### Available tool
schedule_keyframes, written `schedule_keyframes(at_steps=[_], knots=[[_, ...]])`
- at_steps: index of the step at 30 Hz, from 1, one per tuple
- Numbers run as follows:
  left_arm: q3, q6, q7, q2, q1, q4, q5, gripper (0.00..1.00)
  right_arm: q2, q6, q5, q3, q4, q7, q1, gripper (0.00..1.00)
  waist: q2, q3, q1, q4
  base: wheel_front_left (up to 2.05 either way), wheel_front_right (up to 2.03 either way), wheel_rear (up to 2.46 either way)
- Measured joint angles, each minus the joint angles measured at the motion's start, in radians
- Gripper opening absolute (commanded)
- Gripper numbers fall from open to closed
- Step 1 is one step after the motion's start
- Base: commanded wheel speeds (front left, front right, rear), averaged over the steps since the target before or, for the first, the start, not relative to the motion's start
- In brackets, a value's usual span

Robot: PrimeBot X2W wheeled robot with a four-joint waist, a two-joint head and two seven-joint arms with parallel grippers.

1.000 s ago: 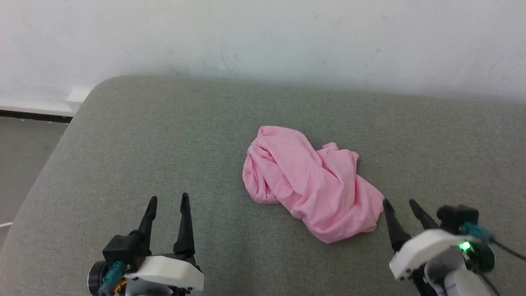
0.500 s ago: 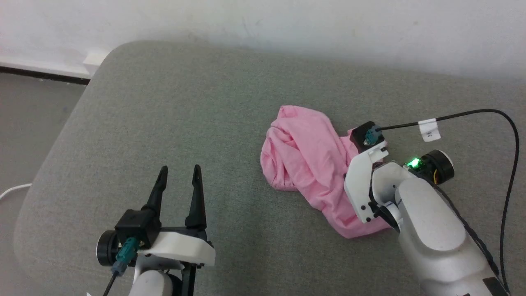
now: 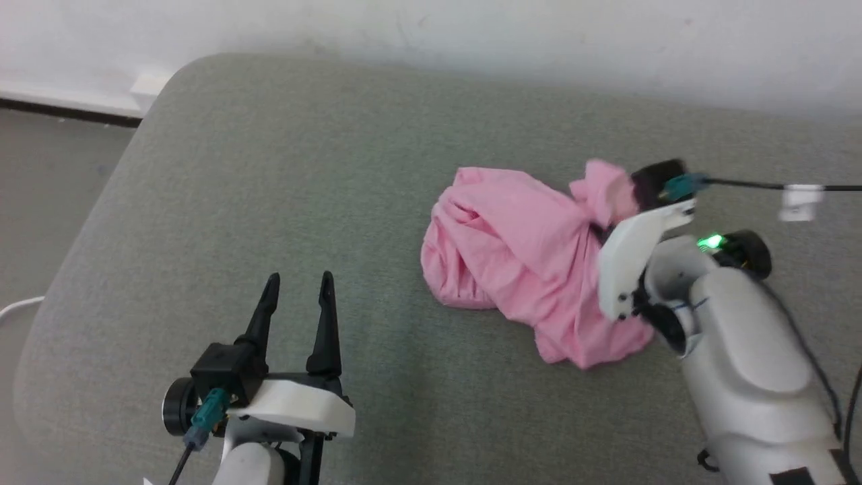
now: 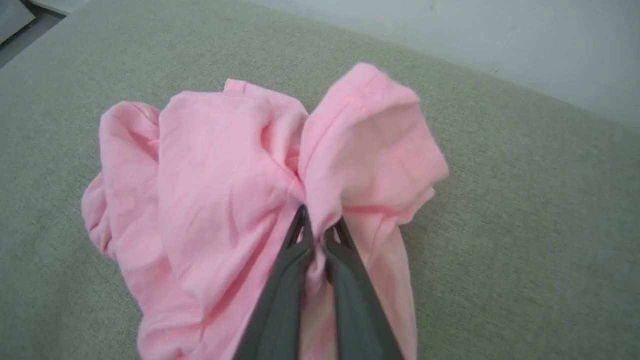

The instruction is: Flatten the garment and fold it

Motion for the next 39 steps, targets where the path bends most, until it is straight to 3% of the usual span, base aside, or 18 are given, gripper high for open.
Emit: schedule_keyframes(at_steps=[5, 11, 16, 17, 18, 19, 24, 29, 34, 39], knots=[[0.002, -0.003, 0.0, -0.001, 0.0, 0.005, -0.008, 1.0, -0.008, 0.0, 0.081, -0.181, -0.182, -0.05, 0.115, 0.0, 0.0, -0.017, -0.0001, -0.043, 0.0, 0.0, 0.0], [-0.015, -0.005, 0.0, -0.002, 0.0, 0.015, -0.019, 1.0, -0.005, 0.0, 0.084, -0.387, -0.378, 0.061, 0.476, 0.0, 0.0, -0.036, -0.0001, -0.084, 0.0, 0.0, 0.0], [-0.027, -0.011, 0.0, -0.002, 0.0, 0.032, -0.027, 1.0, -0.004, 0.0, 0.146, -0.432, -0.434, 0.136, 0.631, 0.0, 0.0, -0.031, -0.0002, -0.105, 0.0, 0.0, 0.0], [-0.03, -0.012, 0.0, -0.003, 0.0, 0.037, -0.028, 1.0, -0.004, 0.0, 0.164, -0.427, -0.438, 0.13, 0.632, 0.05, 0.0, -0.029, -0.0001, -0.108, 0.0, 0.0, 0.0], [-0.032, -0.012, 0.0, -0.003, -0.001, 0.042, -0.028, 1.0, -0.003, 0.0, 0.188, -0.423, -0.44, 0.113, 0.63, 0.8, 0.0, -0.027, 0.0, -0.111, 0.0, 0.0, 0.0], [-0.031, -0.012, 0.0, -0.003, -0.001, 0.046, -0.028, 1.0, -0.003, 0.0, 0.197, -0.418, -0.444, 0.091, 0.628, 1.0, 0.0, -0.026, -0.0001, -0.115, 0.0, 0.0, 0.0], [-0.03, -0.013, 0.0, -0.003, -0.021, 0.057, -0.057, 1.0, 0.003, 0.0, 0.239, -0.442, -0.493, -0.109, 0.563, 1.0, 0.0, -0.026, 0.0, -0.136, 0.0, 0.0, 0.0], [-0.1, -0.041, 0.046, -0.002, -0.11, 0.096, -0.175, 1.0, 0.001, 0.0, 0.219, -0.512, -0.522, -0.249, 0.5, 1.0, 0.0, -0.029, 0.0, -0.155, 0.0, 0.0, 0.0], [-0.286, -0.055, 0.293, -0.004, -0.267, 0.167, -0.308, 1.0, 0.001, 0.0, 0.209, -0.544, -0.508, -0.267, 0.493, 1.0, 0.0, -0.023, 0.0, -0.172, 0.0, 0.0, 0.0], [-0.483, -0.014, 0.549, -0.006, -0.364, 0.262, -0.407, 1.0, 0.001, 0.0, 0.212, -0.525, -0.482, -0.268, 0.484, 1.0, 0.0, -0.006, 0.0, -0.197, 0.0, 0.0, 0.0]])
